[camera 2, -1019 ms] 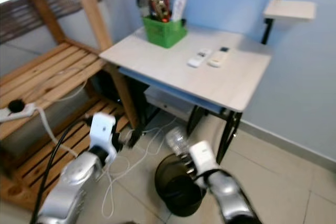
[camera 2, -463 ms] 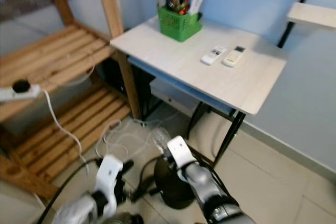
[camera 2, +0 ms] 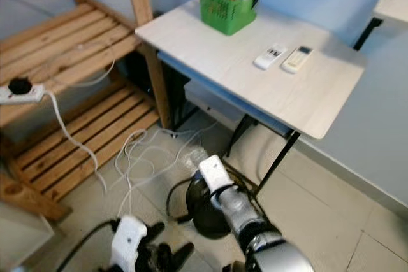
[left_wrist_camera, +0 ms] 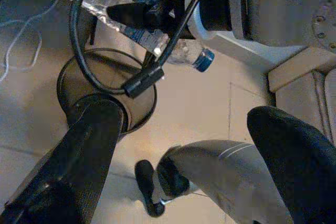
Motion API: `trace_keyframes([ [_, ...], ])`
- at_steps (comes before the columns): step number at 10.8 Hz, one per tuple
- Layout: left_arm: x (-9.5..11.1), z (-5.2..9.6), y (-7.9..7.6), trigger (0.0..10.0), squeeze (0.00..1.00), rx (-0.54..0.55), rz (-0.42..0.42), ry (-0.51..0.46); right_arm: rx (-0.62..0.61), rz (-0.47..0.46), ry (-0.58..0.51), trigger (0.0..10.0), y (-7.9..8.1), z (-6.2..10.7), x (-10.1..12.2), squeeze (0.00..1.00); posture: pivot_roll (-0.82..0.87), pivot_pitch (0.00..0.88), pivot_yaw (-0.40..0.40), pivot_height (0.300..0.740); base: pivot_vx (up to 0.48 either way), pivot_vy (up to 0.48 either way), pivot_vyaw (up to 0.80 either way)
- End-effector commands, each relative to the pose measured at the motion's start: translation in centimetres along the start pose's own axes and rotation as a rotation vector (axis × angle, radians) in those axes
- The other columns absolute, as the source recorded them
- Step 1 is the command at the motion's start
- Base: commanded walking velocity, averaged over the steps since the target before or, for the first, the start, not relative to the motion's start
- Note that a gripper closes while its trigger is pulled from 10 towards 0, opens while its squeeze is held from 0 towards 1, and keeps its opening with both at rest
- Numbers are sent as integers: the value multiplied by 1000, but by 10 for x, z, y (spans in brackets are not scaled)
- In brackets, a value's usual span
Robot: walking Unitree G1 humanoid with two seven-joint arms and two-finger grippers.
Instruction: Clean up the room
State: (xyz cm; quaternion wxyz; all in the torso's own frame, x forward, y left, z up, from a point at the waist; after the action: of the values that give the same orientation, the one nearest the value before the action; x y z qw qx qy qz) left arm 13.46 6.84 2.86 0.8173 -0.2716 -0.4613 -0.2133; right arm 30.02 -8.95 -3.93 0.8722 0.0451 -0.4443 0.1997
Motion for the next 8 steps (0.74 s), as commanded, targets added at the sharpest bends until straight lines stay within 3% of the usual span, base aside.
trace_keyframes([
  [1,1,2,-4,10000,0,6,-4,8,-16,-22,10,10000,-2,-1,2,0,235,212,23,740,0,0,0],
  [2,0,5,-9,10000,0,28,16,10,-24,-51,8,10000,-2,-3,9,0,253,221,12,740,0,0,0],
  [3,0,9,-11,10000,0,43,27,11,-38,-58,1,10000,-1,-5,16,784,274,232,1,740,0,0,0],
  [4,0,12,-13,10000,0,49,31,11,-54,-73,-9,10000,-2,-6,22,1000,280,236,-3,740,0,0,0],
  [6,2,13,-15,10000,0,61,38,11,-74,-155,-38,10000,0,-9,37,1000,288,241,-14,740,0,0,0],
  [8,3,13,-17,10000,0,66,42,9,-69,-173,-45,10000,1,-10,41,1000,291,244,-21,740,0,0,0],
])
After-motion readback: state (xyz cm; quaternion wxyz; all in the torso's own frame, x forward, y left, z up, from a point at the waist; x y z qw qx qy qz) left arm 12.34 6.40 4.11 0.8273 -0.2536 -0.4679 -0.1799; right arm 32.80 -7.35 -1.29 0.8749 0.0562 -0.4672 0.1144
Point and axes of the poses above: a point about 5 cm out from each wrist's last joint towards the gripper, its own z axis pointing back from the gripper into the wrist, its own x axis along the axis of the wrist's last joint, y = z × x, the point moved 3 cm from there along -z, pointing out of the wrist towards the gripper, and after that the axes turned 7 degrees about -z, right-handed, at the moved point
